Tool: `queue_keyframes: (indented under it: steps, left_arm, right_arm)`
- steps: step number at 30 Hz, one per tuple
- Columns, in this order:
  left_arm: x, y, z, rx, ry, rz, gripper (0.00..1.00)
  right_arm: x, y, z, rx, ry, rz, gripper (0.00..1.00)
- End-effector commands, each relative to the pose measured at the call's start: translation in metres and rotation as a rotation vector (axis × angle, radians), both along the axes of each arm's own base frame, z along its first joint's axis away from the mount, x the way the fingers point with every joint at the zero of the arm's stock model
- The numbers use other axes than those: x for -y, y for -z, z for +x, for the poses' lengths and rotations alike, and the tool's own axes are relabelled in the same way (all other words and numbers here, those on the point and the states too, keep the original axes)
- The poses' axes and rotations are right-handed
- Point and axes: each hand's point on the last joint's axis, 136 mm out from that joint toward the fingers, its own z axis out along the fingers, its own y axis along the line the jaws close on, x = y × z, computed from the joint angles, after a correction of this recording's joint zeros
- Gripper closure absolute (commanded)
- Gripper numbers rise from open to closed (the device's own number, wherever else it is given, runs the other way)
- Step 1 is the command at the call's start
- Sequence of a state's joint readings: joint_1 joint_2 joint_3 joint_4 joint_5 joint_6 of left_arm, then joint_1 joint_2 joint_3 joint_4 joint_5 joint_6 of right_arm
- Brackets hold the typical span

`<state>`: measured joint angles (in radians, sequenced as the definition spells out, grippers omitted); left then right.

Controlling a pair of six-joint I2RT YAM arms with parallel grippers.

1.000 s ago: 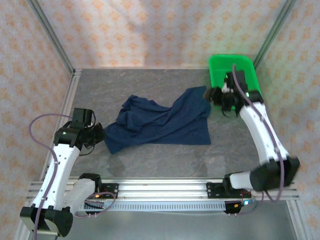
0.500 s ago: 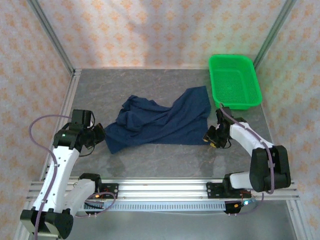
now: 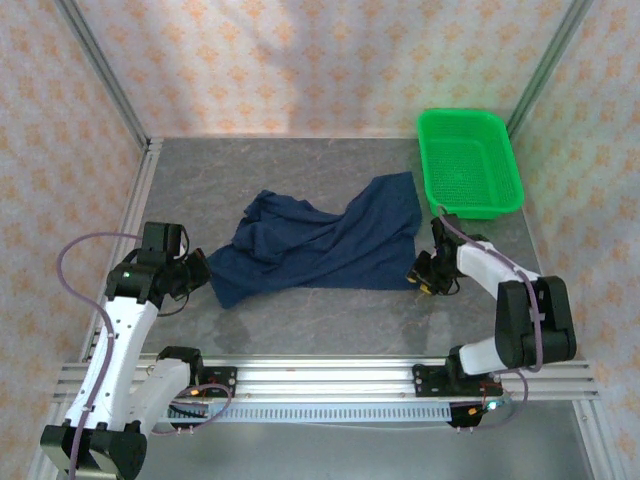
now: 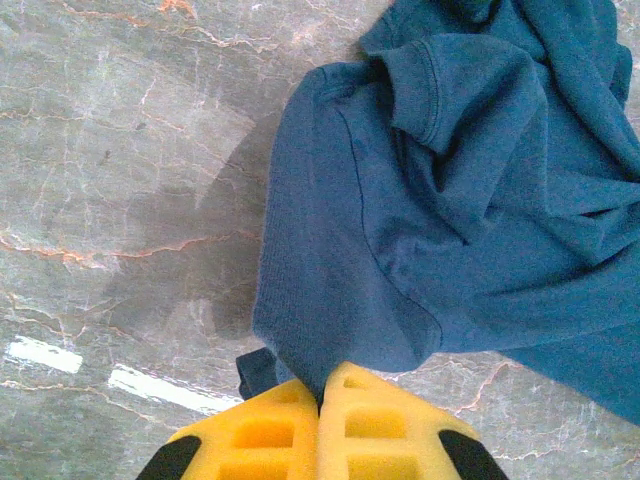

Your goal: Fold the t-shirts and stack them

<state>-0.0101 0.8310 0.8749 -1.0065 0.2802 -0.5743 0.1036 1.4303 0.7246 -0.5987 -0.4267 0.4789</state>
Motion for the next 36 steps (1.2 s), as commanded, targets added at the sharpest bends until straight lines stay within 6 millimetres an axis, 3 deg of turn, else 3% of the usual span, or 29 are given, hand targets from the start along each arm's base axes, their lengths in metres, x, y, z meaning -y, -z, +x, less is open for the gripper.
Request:
queue_keyframes:
  steps: [1,7,9,11,15,19,25,31,36]
  left_arm:
    - [-0.005,0.000,-0.004,-0.003,-0.001,0.024,1.00]
    - [-0.006,-0.001,-0.003,0.002,-0.004,0.031,1.00]
    - [-0.006,-0.002,-0.001,0.002,-0.002,0.032,1.00]
    - [-0.006,-0.004,0.001,0.007,0.002,0.036,1.00]
    - [-0.008,-0.016,0.003,0.022,0.003,0.051,1.00]
    - [-0.011,-0.034,0.003,0.056,0.021,0.082,1.00]
    - [-0.015,-0.067,0.007,0.115,0.018,0.112,1.00]
    - [-0.018,-0.076,0.014,0.125,0.009,0.123,1.00]
    - [-0.017,-0.081,0.020,0.139,0.000,0.109,1.00]
  right_arm:
    - [0.010,0.011,0.000,-0.017,0.027,-0.049,0.66]
    - [0.015,0.019,0.022,-0.009,0.038,-0.083,0.71]
    - [0.015,0.019,0.036,0.008,0.052,-0.082,0.82]
    - [0.014,0.013,0.051,0.034,0.060,-0.075,0.97]
    - [0.009,-0.019,0.068,0.084,0.058,-0.050,1.00]
    - [0.009,-0.057,0.063,0.117,0.047,-0.037,1.00]
    - [0.007,-0.107,0.039,0.126,0.033,0.005,1.00]
    - [0.005,-0.126,0.020,0.104,0.047,0.073,1.00]
    - [0.002,-0.143,0.023,0.146,0.064,0.125,1.00]
